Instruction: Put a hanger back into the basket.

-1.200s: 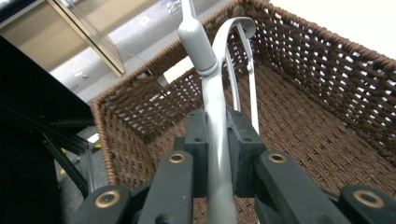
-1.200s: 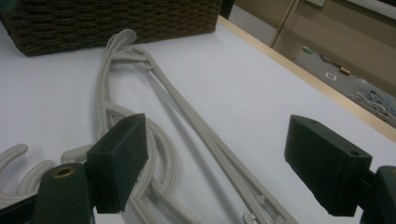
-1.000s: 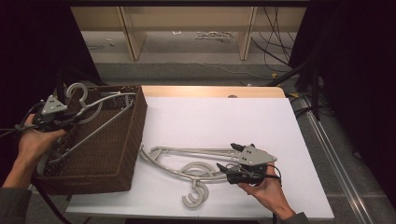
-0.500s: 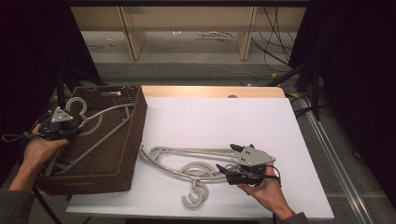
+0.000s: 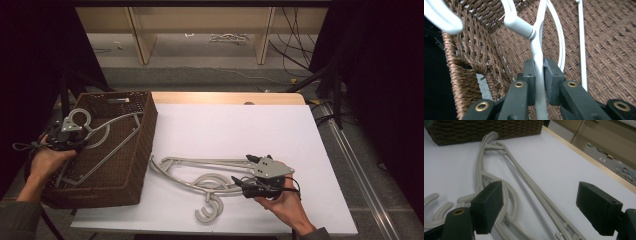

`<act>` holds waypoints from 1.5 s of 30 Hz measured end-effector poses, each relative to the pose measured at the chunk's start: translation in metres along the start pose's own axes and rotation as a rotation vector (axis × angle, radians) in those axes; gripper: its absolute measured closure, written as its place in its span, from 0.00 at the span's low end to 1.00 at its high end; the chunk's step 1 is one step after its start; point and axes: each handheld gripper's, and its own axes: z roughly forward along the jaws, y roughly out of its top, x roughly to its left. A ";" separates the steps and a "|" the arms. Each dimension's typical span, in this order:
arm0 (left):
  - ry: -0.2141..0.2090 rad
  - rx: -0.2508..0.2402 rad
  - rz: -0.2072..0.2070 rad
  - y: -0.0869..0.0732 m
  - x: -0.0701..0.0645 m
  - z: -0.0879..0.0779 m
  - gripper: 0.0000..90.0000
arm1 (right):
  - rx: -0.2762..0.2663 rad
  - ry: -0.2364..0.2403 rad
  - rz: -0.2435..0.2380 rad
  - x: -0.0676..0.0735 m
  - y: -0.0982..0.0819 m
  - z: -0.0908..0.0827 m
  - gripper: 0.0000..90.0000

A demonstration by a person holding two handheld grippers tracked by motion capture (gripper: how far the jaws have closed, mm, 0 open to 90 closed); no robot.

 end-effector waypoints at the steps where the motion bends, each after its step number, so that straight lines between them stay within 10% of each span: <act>1: -0.004 0.000 -0.008 0.000 0.001 0.000 0.87 | 0.004 0.000 -0.002 0.000 0.000 0.000 0.25; 7: 0.089 -0.002 -0.064 0.001 0.000 -0.005 0.60 | 0.006 0.003 -0.007 0.001 -0.001 0.000 0.25; 12: 0.122 -0.104 -0.149 0.004 -0.001 -0.029 0.43 | 0.005 0.001 -0.002 0.000 -0.001 0.001 0.25; 17: 0.057 -0.296 -0.246 0.010 -0.013 -0.068 0.32 | 0.002 0.000 -0.001 0.001 -0.001 0.000 0.25; 23: -0.039 -0.524 -0.276 0.012 -0.061 -0.100 0.25 | -0.003 0.003 0.010 0.001 -0.001 -0.002 0.25; 32: -0.228 -0.603 -0.215 0.025 -0.136 -0.106 0.24 | -0.026 -0.001 0.027 0.002 -0.002 -0.004 0.24; 45: -0.297 -0.668 -0.108 0.031 -0.189 -0.094 0.24 | -0.048 0.009 0.040 0.005 -0.002 -0.008 0.24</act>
